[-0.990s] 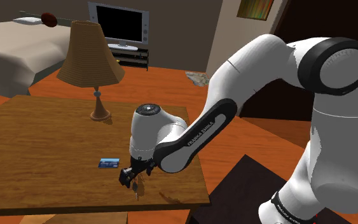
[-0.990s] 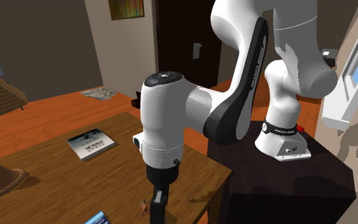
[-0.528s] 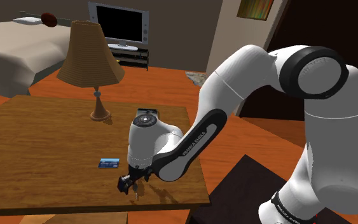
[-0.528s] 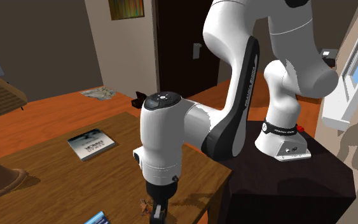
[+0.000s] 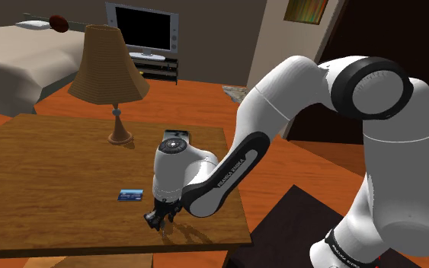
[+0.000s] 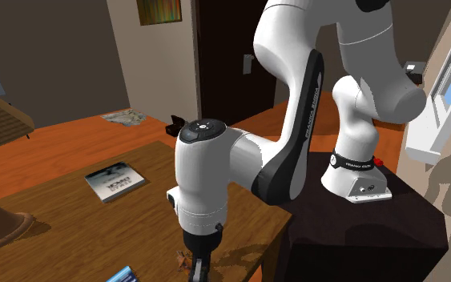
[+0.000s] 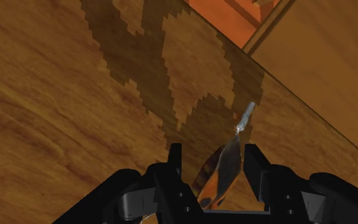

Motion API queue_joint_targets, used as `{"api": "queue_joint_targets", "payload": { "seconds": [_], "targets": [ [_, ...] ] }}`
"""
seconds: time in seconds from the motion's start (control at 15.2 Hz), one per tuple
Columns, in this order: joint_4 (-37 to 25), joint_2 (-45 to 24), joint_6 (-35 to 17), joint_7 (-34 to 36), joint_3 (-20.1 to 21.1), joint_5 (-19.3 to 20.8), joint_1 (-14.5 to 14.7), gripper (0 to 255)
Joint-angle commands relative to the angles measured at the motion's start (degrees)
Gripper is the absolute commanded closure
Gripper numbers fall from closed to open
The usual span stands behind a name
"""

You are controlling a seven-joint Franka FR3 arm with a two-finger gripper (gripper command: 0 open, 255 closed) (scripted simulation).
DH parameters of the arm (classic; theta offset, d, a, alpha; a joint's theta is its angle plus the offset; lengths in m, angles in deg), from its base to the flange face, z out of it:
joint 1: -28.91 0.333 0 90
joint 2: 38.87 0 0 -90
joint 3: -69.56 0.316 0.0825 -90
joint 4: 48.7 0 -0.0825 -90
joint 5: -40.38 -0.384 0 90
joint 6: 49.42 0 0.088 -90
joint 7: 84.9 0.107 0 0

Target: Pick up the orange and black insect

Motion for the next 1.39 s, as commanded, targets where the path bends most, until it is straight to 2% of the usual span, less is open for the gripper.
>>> {"api": "queue_joint_targets", "payload": {
  "seconds": [0.0, 0.2, 1.32],
  "targets": [
    [0.09, -0.54, -1.16, -0.03, 0.03, 0.03, 0.08, 255],
    [0.21, -0.37, -1.12, 0.09, 0.13, 0.02, 0.10, 255],
    [0.94, 9.41, 7.56, -4.06, 4.96, -6.17, -3.59, 255]
  ]
}}
